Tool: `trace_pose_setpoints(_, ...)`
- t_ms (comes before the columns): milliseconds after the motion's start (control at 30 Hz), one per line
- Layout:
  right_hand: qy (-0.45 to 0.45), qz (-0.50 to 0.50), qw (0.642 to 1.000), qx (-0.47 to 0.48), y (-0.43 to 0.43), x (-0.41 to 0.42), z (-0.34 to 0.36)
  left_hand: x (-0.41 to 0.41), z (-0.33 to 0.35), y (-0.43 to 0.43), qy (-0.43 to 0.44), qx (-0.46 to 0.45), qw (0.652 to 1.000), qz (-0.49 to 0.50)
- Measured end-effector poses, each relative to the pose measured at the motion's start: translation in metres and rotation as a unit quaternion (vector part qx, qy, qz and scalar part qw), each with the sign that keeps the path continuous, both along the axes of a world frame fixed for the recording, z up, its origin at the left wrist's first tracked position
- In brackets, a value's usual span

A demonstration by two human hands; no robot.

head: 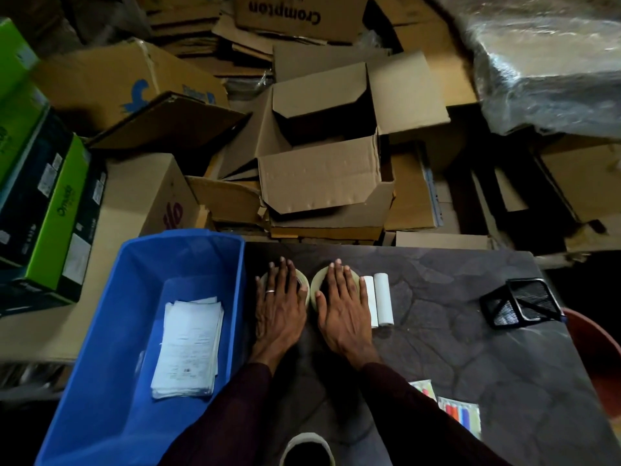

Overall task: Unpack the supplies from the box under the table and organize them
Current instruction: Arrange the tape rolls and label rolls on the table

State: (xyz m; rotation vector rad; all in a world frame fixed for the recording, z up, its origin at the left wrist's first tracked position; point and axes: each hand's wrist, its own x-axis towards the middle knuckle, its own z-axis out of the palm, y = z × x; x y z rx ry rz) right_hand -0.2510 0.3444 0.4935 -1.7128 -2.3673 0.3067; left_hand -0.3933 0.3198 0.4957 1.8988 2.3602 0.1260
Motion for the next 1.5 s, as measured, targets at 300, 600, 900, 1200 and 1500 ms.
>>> trace_pose_setpoints(300, 0.001, 0.001, 1.0, -0.009, -0.001, 0.0, 0.002, 0.0, 0.001, -0.002, 0.0, 0.008, 1.0, 0.001)
trace_pose_setpoints(600, -0.006, -0.003, 1.0, -0.016, -0.003, -0.001, 0.001, -0.001, 0.001, -0.002, -0.001, 0.004, 1.0, -0.003)
trace_pose_setpoints(900, 0.0, -0.02, 1.0, -0.01, -0.005, -0.005, 0.005, -0.003, 0.006, -0.001, -0.005, -0.01, 1.0, -0.016)
trace_pose_setpoints(1200, 0.013, -0.039, 0.999, -0.024, -0.012, -0.006, 0.007, -0.006, 0.007, -0.001, 0.013, -0.029, 0.999, -0.039)
trace_pose_setpoints(1500, 0.063, -0.019, 0.998, -0.024, -0.021, 0.007, 0.027, 0.0, 0.016, -0.004, -0.014, -0.005, 0.999, -0.048)
